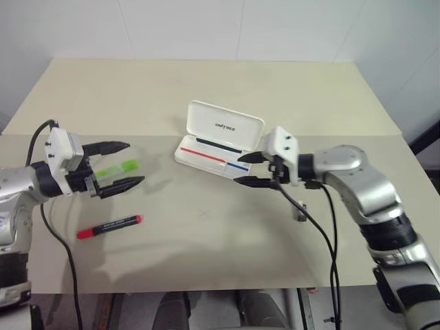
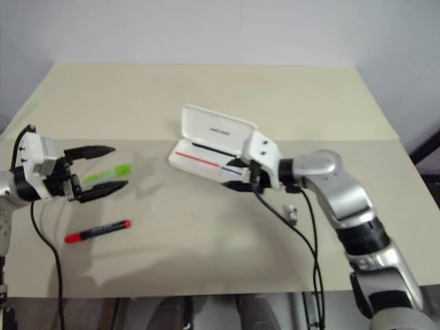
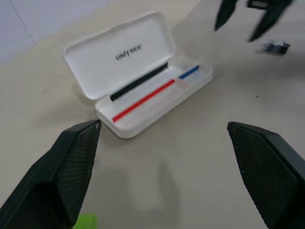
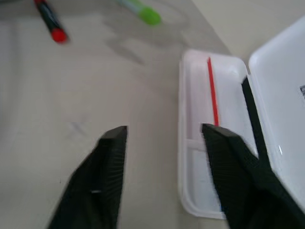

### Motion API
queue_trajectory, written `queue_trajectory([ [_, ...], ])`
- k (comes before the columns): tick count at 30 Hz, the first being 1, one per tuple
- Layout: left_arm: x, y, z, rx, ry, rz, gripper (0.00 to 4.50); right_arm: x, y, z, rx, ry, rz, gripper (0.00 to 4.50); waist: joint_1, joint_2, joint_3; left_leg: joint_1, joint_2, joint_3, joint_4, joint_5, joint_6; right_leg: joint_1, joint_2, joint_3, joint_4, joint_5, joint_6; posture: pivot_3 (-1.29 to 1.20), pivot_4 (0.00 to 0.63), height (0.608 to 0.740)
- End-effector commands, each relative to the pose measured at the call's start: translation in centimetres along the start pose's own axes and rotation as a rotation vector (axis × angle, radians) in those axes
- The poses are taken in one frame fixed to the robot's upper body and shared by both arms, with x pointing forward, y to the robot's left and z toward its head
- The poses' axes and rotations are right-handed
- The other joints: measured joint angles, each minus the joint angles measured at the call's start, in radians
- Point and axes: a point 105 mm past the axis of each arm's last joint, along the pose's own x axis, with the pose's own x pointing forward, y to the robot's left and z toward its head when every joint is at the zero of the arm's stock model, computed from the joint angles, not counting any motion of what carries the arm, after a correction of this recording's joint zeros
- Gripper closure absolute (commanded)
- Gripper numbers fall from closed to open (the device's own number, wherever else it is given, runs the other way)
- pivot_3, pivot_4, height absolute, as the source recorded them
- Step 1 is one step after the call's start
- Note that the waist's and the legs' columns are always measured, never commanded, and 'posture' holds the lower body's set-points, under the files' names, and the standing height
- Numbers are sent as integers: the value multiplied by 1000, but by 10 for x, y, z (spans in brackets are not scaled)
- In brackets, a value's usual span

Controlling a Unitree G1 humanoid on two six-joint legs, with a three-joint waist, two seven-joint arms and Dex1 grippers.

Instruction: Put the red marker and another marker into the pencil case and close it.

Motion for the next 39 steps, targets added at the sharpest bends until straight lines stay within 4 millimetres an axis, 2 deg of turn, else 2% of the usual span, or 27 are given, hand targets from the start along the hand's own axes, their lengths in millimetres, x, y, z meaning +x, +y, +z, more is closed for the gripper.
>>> queue_trajectory([
  [1, -3, -3, 17, 43, -37, 19, 0, 18, -5, 4, -14, 14, -5, 2034, -3, 0, 0, -1, 0, 0, 0, 0, 0, -2, 0, 0, 1, 0, 0, 0, 150, 740],
  [8, -12, -4, 19, 57, -29, 65, 0, 33, -13, -7, -19, 80, 31, 2034, -11, 0, 0, -2, 0, 0, 1, 0, 0, -4, 0, 0, 4, -1, -1, 0, 150, 740],
  [13, -11, -9, 23, 62, -35, 72, 0, 33, -20, -19, -2, 117, 26, 2034, -19, 0, 0, -2, 0, 0, 1, 0, 0, -4, 0, 0, 5, -1, -1, 0, 150, 740],
  [21, -11, -7, 29, 80, -31, 70, 0, 38, -17, -43, 27, 209, 49, 2034, -28, 0, 0, -2, 0, 0, 1, 0, 0, -4, 1, 0, 5, -1, -1, 0, 150, 740],
  [25, -11, -3, 33, 92, -37, 70, 0, 44, -14, -49, 19, 250, 75, 2928, -36, 0, 0, 0, 0, 0, 1, 0, 0, -2, 1, 0, 6, -1, -1, 0, 150, 740],
  [29, -10, -3, 34, 96, -39, 66, 0, 47, -15, -48, 12, 252, 76, 4358, -38, -1, 0, 0, 0, -1, 1, 0, 0, -1, 0, -1, 5, -1, -1, 0, 150, 740],
  [35, -7, -1, 37, 105, -48, 56, 0, 44, -19, -42, -25, 229, 64, 4437, -41, -1, 0, 0, 0, -1, 1, 0, -1, -1, 0, -1, 5, -1, -1, 0, 150, 740],
  [39, -4, -3, 39, 93, -65, 21, 0, 32, -13, -31, -87, 174, 100, 4437, -40, -1, 0, 0, 0, -1, 1, 0, -1, -1, 0, -1, 5, -1, -1, 0, 150, 740],
])
